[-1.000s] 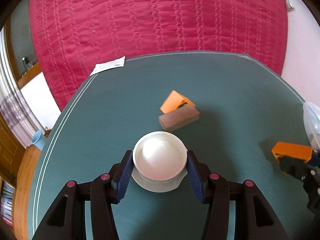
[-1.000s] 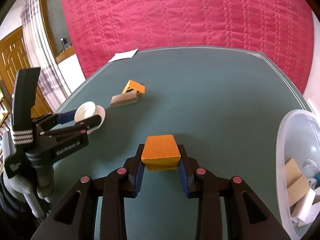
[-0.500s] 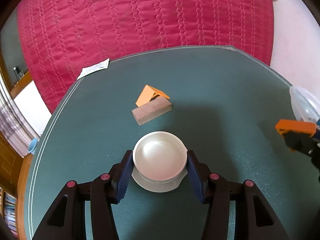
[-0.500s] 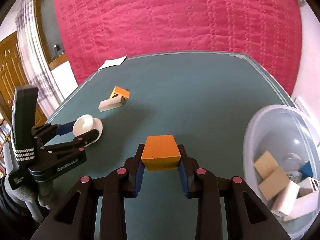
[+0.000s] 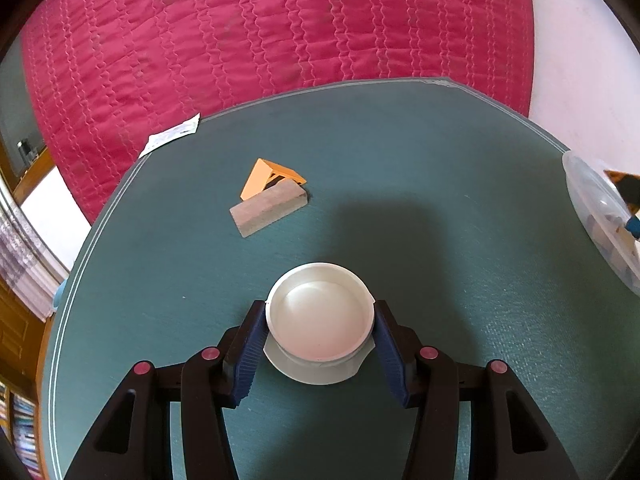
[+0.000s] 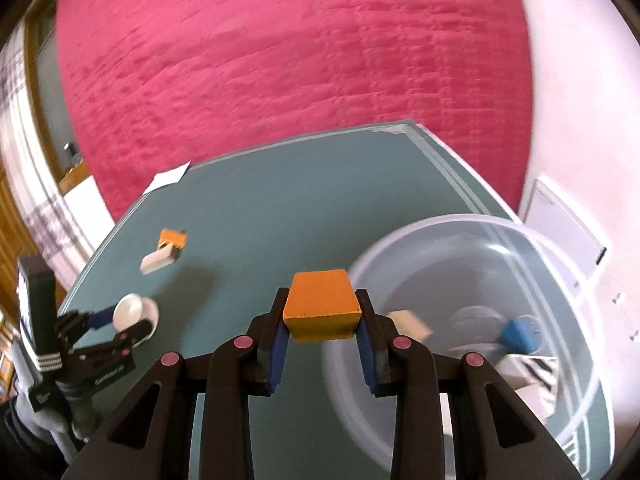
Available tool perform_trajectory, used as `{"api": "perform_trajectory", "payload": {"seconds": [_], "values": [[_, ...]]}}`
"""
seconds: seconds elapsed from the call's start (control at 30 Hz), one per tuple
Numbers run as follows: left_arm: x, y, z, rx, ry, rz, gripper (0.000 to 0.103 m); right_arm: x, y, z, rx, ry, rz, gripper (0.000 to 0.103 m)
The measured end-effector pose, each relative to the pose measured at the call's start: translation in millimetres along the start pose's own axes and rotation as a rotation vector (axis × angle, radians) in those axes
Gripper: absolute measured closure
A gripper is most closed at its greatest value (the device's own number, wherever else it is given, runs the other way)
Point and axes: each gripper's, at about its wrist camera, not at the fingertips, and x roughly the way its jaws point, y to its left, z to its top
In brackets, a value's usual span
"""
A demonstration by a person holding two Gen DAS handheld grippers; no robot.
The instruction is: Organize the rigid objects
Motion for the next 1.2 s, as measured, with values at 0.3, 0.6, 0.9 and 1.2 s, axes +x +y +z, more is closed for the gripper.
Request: {"api": "perform_trajectory", "payload": {"seconds": [0.3,0.6,0.9,1.2], "values": [[-5,-12,0,0.015,0.001,-0.025,0.048,-9,-53,9,0.110,-0.024,-0.095,0.071],[-7,-27,2,0.028,0.003,-0.051,0.048,-8,-104,9,0.247,-0.001,-0.114,0.071],[-11,-55,10,0.061,0.003,-0.100,0.048,-3,-114,6,0.274,0.008,-0.102,0.070],[-21,-84,27,0.108,-0.022,-0.155,0.048,-16,-131,6,0.309,-0.044,-0.165,0.070]]}}
